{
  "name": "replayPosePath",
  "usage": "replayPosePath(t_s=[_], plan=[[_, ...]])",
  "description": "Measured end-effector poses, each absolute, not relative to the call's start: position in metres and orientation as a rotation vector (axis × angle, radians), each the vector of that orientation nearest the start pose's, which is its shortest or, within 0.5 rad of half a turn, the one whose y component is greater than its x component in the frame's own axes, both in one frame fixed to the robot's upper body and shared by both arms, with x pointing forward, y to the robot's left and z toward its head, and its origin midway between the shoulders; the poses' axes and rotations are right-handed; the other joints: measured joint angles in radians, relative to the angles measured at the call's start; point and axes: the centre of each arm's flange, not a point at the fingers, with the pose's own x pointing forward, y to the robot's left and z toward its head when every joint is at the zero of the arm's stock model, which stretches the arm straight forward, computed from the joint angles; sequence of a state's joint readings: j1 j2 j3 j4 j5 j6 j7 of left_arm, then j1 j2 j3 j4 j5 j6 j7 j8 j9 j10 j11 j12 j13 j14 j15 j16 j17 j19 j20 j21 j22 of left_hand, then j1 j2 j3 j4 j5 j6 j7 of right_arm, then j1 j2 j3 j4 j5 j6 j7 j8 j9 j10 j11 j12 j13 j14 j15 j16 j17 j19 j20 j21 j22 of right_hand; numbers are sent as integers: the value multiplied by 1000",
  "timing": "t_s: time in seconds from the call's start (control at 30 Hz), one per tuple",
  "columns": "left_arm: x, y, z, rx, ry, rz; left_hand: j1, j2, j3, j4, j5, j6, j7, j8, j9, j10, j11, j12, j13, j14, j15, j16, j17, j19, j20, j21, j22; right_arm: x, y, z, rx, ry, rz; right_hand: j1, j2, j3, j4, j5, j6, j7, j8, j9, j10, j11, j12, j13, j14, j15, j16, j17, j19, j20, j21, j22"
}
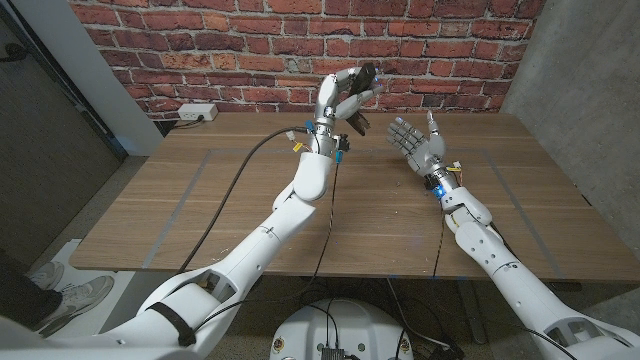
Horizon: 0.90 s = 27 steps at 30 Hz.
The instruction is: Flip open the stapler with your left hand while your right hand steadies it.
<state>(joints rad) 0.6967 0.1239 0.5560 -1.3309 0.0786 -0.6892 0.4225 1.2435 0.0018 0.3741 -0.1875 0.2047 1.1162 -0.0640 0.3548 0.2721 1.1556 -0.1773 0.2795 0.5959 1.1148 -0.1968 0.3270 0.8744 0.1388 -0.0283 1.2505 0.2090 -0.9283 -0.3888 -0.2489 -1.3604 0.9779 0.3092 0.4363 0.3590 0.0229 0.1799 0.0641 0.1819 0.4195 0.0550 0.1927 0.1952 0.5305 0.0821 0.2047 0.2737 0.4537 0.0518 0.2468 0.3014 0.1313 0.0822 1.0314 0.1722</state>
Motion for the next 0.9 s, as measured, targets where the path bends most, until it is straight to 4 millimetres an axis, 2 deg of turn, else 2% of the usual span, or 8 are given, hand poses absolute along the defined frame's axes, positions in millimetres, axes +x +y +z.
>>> replayPosePath(t_s=[0.63,0.9], plan=[[545,72,80,242,-1280,-72,0,0,4,-4,0,0,0,1,5,7,4,-6,2,5,-1,-7,8,-5,5,8,-5,594,-266,-5,136,-782,424,9,1,4,-12,0,11,-11,4,0,4,-4,11,-9,-12,1,-12,-14,-16,-2,-19,0],[542,79,79,302,-1294,-67,0,0,4,-4,0,-2,2,0,5,7,4,-10,5,5,-1,-8,8,-5,5,8,-5,594,-268,-4,67,-785,345,14,3,8,-16,0,15,-7,4,0,10,-3,11,-11,-16,-2,-19,-18,-20,-5,-22,0]])
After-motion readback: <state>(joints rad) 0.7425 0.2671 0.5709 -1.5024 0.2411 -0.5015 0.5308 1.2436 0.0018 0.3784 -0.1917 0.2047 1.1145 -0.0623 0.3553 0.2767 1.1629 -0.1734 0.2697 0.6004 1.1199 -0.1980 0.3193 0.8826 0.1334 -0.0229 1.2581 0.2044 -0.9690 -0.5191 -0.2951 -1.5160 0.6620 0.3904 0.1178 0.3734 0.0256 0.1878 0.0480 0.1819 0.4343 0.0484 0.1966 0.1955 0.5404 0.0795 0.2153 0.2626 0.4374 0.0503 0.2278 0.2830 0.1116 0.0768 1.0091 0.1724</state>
